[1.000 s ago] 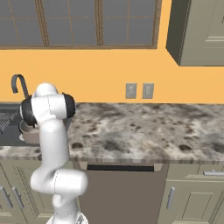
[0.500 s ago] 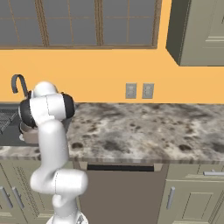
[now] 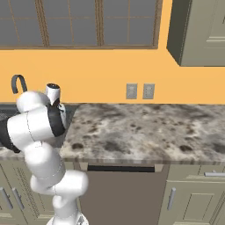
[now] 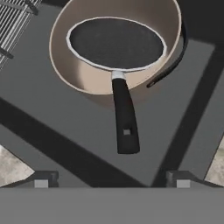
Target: Move the pot and pan from the stove into the sink.
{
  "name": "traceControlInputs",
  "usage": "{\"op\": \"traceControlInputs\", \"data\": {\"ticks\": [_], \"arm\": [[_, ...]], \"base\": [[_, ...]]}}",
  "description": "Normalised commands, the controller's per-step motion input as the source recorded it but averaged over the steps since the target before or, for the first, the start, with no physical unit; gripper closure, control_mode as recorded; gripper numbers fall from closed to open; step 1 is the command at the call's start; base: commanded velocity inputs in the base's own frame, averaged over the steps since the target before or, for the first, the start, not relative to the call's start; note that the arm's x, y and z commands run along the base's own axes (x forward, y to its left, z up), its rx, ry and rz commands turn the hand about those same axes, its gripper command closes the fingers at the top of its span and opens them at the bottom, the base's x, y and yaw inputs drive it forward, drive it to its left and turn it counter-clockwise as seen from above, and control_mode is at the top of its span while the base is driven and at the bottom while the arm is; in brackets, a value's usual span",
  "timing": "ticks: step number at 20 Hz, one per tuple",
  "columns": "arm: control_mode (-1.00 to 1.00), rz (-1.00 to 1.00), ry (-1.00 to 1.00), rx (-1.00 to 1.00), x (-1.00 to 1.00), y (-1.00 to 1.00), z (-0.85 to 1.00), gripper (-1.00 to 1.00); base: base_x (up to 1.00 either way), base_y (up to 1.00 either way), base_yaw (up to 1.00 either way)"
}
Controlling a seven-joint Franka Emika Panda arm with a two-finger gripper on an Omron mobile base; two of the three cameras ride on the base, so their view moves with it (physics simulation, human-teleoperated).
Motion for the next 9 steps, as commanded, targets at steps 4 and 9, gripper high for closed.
{"op": "traceControlInputs", "data": {"ticks": [4, 9], "arm": [[-1.0, 0.0, -0.33, 0.17, -0.68, -0.28, 0.52, -1.0], [-1.0, 0.0, -0.34, 0.14, -0.72, -0.14, 0.6, -1.0]], "base": [[0.0, 0.0, 0.0], [0.0, 0.0, 0.0]]}}
